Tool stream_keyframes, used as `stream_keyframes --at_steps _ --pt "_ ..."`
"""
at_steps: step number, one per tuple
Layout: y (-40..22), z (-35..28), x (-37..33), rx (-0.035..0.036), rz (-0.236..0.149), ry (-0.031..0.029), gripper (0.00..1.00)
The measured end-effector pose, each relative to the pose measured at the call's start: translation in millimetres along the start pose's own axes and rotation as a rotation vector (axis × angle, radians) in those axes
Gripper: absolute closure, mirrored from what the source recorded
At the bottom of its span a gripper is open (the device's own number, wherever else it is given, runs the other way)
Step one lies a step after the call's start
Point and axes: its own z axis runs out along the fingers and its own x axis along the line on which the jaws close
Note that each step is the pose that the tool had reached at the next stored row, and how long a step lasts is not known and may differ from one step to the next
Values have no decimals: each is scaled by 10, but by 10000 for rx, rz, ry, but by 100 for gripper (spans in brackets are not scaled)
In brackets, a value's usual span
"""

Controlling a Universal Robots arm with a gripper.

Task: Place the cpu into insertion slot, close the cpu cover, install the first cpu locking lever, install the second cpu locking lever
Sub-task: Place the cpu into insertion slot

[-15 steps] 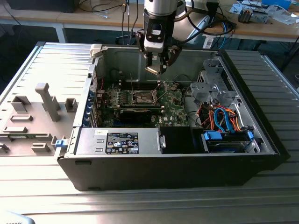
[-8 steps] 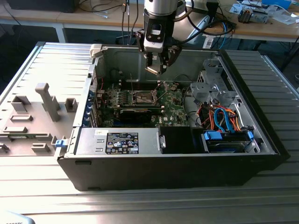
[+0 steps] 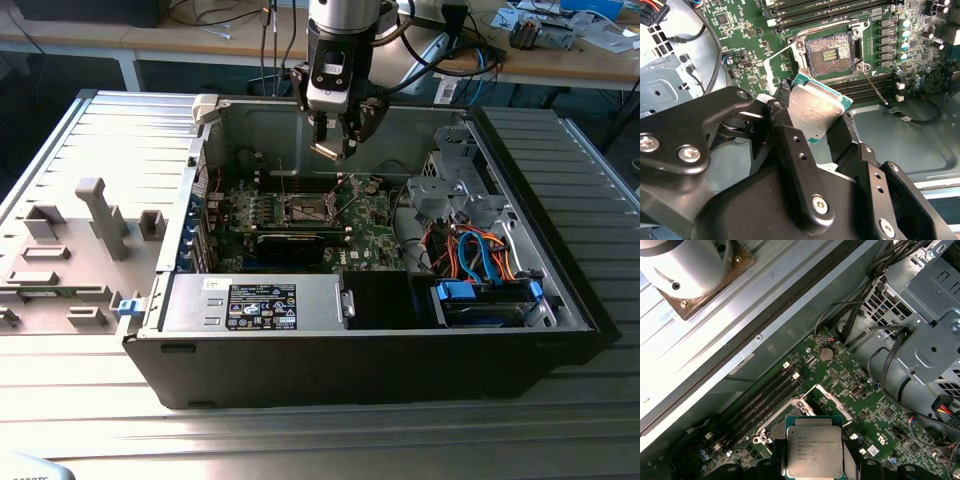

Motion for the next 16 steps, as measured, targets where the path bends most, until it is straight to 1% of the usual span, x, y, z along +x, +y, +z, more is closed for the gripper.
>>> stream_keyframes --at_steps 16 --pt "0 1 -1 0 121 -12 46"
